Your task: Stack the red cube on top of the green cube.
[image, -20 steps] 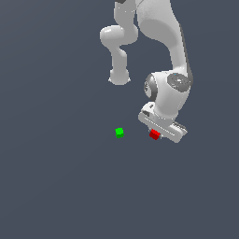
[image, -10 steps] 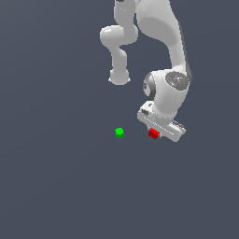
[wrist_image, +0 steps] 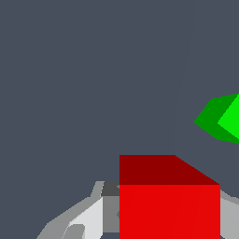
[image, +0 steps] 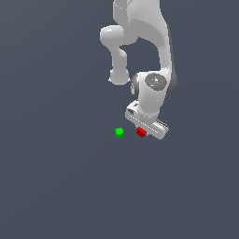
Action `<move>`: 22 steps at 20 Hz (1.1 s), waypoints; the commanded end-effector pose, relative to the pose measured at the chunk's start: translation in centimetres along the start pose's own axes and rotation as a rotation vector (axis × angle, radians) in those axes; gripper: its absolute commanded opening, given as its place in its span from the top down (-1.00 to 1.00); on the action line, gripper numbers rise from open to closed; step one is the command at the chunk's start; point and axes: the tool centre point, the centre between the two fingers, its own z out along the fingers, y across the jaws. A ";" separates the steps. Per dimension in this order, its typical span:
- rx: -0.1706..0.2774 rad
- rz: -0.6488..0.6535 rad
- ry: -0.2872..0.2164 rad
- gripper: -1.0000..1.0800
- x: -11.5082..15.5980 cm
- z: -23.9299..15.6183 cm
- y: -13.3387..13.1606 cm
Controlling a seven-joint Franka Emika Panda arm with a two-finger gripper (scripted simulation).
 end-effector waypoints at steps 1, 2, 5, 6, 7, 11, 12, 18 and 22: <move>-0.001 0.002 0.000 1.00 0.9 0.7 2.3; -0.001 0.002 0.000 1.00 1.3 1.0 3.3; -0.001 0.002 0.000 1.00 2.3 1.9 5.9; -0.001 0.002 0.000 1.00 2.6 2.2 6.7; -0.001 0.002 0.000 1.00 2.9 2.4 7.4; -0.001 0.002 0.000 1.00 3.9 3.2 9.7; -0.001 0.002 0.000 1.00 4.1 3.3 10.1; -0.001 0.001 0.000 1.00 4.6 3.7 11.1; -0.001 0.001 0.000 -0.92 4.6 3.7 11.1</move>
